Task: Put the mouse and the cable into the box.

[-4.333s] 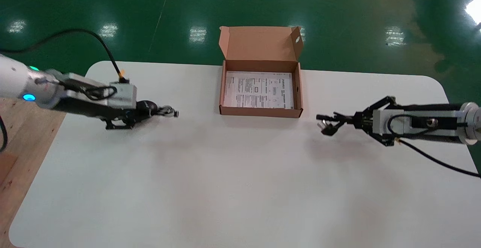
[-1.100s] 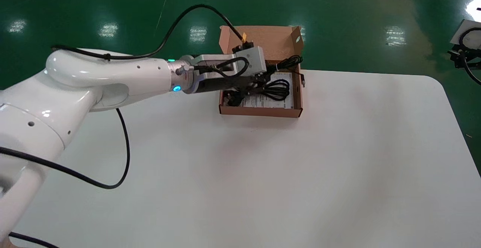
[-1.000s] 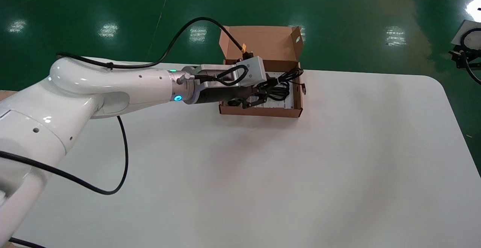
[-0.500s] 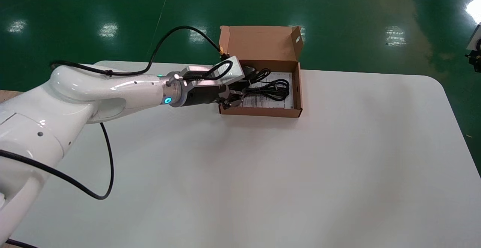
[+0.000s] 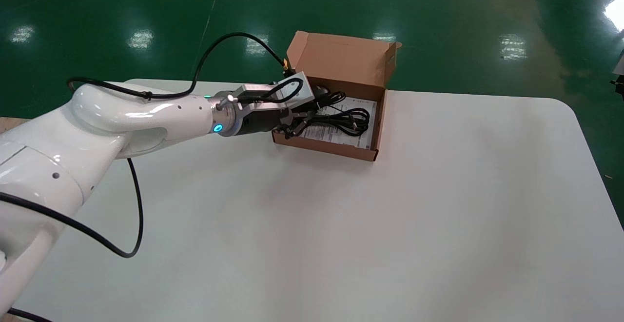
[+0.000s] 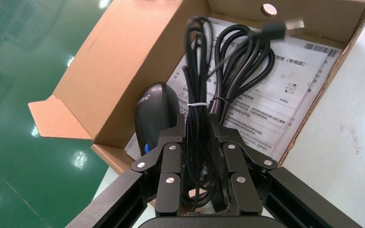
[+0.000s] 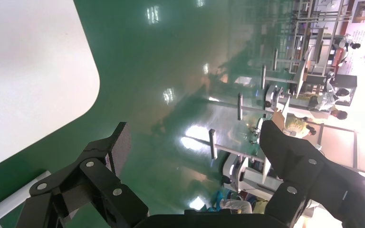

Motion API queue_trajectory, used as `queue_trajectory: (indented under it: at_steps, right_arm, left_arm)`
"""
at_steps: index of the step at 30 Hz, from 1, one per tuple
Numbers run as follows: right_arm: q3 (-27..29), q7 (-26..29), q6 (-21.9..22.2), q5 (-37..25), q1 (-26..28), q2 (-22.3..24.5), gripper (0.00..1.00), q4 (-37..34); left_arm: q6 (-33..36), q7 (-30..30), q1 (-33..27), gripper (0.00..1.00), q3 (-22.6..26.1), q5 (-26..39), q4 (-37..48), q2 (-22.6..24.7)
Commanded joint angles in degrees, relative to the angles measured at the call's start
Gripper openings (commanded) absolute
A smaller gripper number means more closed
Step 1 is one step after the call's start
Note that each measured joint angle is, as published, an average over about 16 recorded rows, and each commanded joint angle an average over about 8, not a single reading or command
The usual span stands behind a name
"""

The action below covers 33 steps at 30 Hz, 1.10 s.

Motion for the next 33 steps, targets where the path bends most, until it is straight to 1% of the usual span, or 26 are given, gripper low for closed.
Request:
queue_trajectory:
  at_steps: [1,4,8,33]
  right_arm:
    - [0.0,-0.2,0.1,-0.1,0.1,-0.1,1.0,-0.2]
    - [0.3,1.2,-0.9,0.7,-0.8,0.2,1.0,1.3]
    - [1.3,5.1,-3.6,2.6,-3.1,1.0,1.0,5.1]
    - [9.4,35.8,-25.4,18.5,-21.3,7.3,1.0,36.0]
  left_arm:
    - [-0.1,0.1,-0.1,1.0,0.1,0.1,0.1,0.1]
    - [0.9,-0.3,0.6,1.0,-1.0,-0.3,-1.0,-0.7]
    - [3.3,-1.6,2.3,1.0,-3.4,-1.5,-3.8,-3.0]
    - [23.3,-11.9,16.3,1.0,-23.7,-10.4,-26.8,-21.0]
